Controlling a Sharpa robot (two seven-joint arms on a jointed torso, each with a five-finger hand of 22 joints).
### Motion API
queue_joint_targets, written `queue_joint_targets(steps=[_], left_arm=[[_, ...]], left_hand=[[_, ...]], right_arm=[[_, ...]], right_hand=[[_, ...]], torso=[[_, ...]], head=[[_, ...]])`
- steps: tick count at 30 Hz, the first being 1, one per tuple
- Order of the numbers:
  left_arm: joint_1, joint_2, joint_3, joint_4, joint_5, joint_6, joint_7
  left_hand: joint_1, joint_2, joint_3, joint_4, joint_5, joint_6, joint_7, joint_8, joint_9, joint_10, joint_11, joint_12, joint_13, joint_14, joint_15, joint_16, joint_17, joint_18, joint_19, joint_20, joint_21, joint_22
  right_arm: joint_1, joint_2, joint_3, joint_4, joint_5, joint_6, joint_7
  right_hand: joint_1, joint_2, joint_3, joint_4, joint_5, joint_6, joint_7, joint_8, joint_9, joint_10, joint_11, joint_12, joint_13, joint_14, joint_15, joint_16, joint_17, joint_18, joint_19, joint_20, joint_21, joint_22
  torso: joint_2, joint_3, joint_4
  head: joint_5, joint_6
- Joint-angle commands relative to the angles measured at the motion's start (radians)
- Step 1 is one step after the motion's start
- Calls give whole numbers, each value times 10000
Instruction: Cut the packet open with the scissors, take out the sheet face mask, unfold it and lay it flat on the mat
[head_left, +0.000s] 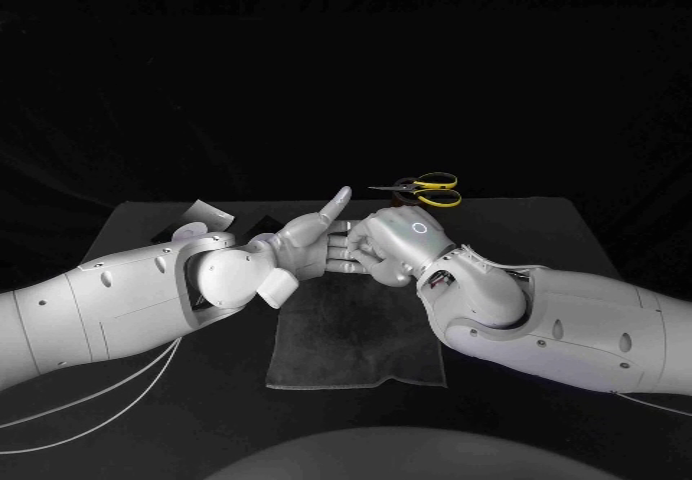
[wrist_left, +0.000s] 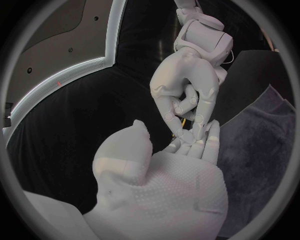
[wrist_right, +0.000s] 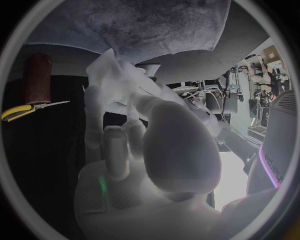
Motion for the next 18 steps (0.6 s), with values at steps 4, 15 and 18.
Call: queue_joint_targets(steps=[4, 15, 18], left_arm=[[23, 7, 26, 57, 0, 275, 126], [23, -4, 26, 39, -122, 292, 117], [23, -8, 26, 34, -177, 294, 116]], left_hand=[[100, 23, -60, 17, 5, 62, 694, 17, 15, -62, 11, -36, -14, 22, 14, 3, -14, 102, -28, 10, -48, -7], [122, 32, -70, 14, 5, 77, 702, 23, 22, -47, 11, -34, -12, 9, 15, 1, -16, 101, -43, 10, -51, -8], [122, 33, -71, 14, 5, 79, 702, 24, 23, -41, 11, -33, -12, 10, 15, 1, -16, 101, -43, 10, -51, -8]], right_arm=[[-19, -79, -9, -36, -2, -393, 57], [-13, -399, 48, 193, 848, -1355, 517], [-6, -506, 75, 259, 1235, -1495, 629]], right_hand=[[-343, 158, 627, -240, -24, -8, -18, 157, 242, 713, 42, 405, 1589, 963, 18, 142, 2173, 44, 146, -80, 316, 220], [-655, 159, 1042, -446, -37, 157, -85, 311, 323, 787, -15, 745, 1773, 995, -28, 222, 2322, -4, 298, -130, 631, 459], [-677, 158, 1058, -460, -38, 169, -92, 323, 329, 797, -20, 801, 1802, 1001, -33, 236, 2350, -8, 311, -134, 656, 477]], torso=[[2, 2, 3], [1, -1, 2], [2, 3, -3]], head=[[7, 11], [9, 34], [9, 25]])
